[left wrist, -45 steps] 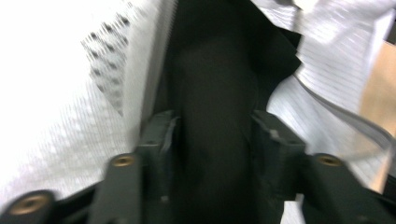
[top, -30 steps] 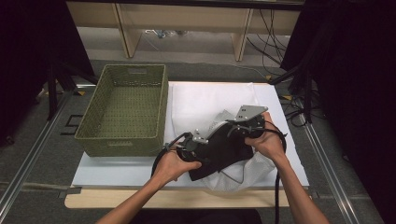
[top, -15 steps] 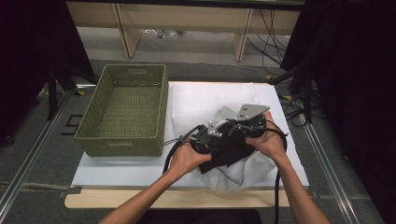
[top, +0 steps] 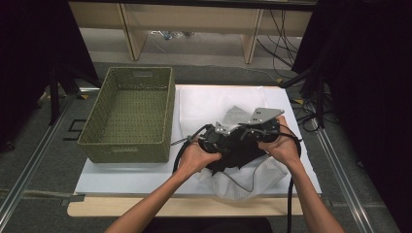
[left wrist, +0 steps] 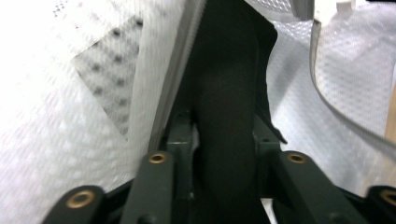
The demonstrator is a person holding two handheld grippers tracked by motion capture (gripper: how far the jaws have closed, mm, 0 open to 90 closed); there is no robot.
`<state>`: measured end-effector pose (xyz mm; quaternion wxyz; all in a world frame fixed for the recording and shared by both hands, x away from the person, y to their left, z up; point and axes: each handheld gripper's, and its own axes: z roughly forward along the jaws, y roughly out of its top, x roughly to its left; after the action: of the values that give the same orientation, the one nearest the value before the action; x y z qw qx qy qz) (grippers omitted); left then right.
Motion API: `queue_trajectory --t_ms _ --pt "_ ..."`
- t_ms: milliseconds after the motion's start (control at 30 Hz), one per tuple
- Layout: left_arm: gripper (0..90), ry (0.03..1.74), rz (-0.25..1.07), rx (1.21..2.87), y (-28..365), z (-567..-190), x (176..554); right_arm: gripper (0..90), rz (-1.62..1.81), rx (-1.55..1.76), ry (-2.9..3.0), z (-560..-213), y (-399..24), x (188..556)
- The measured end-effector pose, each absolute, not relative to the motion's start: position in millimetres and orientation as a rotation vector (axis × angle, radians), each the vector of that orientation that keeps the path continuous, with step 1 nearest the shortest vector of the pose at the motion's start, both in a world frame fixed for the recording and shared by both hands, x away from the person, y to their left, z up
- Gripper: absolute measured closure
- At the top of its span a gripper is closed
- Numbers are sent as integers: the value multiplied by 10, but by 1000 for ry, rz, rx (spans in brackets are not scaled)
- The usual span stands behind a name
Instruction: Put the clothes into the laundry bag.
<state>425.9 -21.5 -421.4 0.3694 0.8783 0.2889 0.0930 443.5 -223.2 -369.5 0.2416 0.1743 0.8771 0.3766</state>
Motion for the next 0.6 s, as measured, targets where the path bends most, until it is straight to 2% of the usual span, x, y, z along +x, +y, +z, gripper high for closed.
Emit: queue_trajectory --t_ms 67,100,200,300,500,600 --pt "479 742 232 2263 -192 -4213 4241 900 1025 473 2395 -3695 -2233 4436" --pt "448 758 245 2254 -116 -4219 4167 900 1028 475 2399 -3696 -2231 4435" --pt "440 751 237 2290 -16 -4252 4109 900 1026 480 2401 -3696 -2222 4428" --pt "520 773 193 2302 19 -4306 4081 899 1023 468 2399 -3697 -2218 4434" --pt "799 738 195 2303 -117 -4432 4115 900 1026 481 2402 -3698 -2222 4431" --pt "828 723 188 2318 -172 -4439 4137 899 1027 465 2399 -3695 -2231 4437"
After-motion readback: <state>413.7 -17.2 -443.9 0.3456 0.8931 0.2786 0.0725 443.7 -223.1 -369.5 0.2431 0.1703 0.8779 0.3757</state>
